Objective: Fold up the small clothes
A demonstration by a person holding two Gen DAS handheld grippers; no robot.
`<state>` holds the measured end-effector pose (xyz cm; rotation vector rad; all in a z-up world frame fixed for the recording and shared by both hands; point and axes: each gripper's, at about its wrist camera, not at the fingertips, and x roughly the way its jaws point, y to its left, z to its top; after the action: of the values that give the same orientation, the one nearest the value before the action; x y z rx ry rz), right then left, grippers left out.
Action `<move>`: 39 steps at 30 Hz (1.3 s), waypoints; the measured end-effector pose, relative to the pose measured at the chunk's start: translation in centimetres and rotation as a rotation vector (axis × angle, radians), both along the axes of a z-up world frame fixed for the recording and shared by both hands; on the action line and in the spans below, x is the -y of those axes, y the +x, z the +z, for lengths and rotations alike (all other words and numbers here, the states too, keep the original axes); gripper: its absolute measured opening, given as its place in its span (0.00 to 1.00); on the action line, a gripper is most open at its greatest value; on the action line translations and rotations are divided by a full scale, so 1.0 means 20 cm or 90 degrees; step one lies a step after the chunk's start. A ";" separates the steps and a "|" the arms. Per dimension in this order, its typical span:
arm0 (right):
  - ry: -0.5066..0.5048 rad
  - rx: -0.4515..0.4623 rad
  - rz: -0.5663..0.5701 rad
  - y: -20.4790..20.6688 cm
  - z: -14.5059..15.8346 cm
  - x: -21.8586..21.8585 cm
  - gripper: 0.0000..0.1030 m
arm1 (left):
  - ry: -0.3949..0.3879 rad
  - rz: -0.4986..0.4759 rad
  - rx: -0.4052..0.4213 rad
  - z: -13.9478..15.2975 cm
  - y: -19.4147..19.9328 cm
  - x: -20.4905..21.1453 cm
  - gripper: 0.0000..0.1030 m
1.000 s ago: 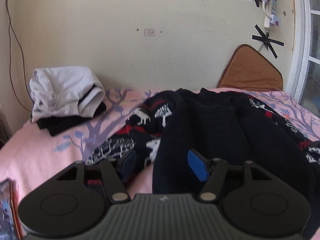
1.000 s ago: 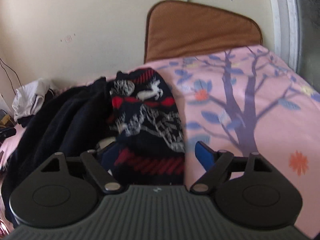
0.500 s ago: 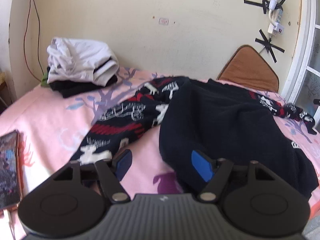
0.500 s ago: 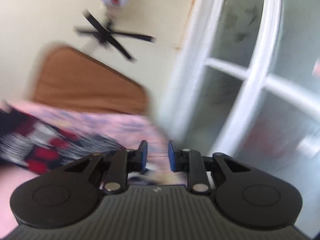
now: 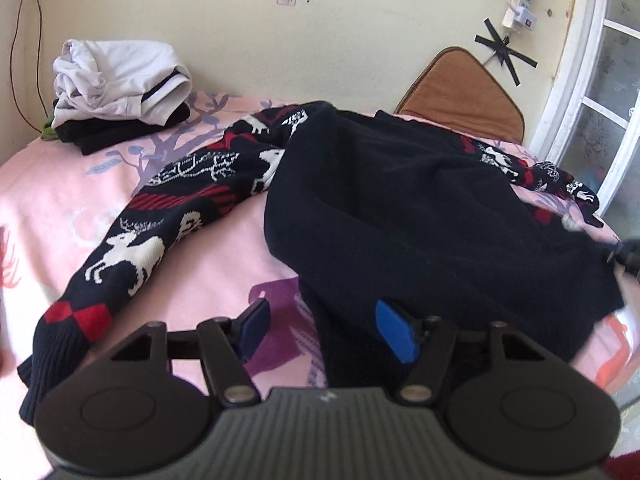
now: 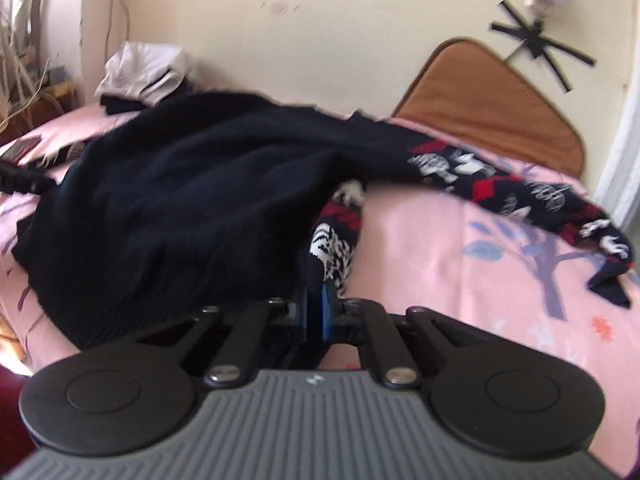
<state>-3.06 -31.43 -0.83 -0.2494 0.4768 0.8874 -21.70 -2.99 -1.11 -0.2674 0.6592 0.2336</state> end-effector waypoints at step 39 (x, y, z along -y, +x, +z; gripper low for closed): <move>0.098 -0.270 -0.079 0.12 0.02 0.33 0.65 | -0.101 -0.036 -0.064 0.07 -0.29 -0.03 0.33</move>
<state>-0.71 -37.95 -0.50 0.1125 0.8041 0.8511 -27.56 -2.36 0.22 -0.3902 0.7859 0.1416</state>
